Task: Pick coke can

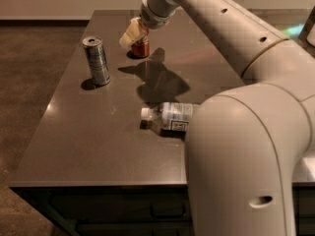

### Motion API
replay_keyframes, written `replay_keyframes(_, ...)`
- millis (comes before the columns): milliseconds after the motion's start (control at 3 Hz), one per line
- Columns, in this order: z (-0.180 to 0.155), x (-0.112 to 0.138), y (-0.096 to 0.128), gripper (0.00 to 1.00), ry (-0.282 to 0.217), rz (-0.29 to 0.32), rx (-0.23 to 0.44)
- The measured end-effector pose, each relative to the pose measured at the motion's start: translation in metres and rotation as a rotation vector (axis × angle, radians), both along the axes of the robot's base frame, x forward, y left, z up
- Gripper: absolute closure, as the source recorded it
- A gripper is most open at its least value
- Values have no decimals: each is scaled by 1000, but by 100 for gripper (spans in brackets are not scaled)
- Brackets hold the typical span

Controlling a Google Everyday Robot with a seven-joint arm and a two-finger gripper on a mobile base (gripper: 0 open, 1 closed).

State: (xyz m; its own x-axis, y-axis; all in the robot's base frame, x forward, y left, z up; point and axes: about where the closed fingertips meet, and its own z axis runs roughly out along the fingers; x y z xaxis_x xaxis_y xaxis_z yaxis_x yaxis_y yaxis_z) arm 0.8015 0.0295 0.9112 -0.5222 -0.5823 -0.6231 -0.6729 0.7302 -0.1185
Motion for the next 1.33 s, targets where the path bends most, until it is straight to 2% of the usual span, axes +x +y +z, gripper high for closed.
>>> replay_keyframes(333,-1,10,7,0,4,-4,-2)
replay_keyframes(667,1,16,12,17,4,-1,6)
replay_keyframes(1333,6,17,14,63,-1,28,23)
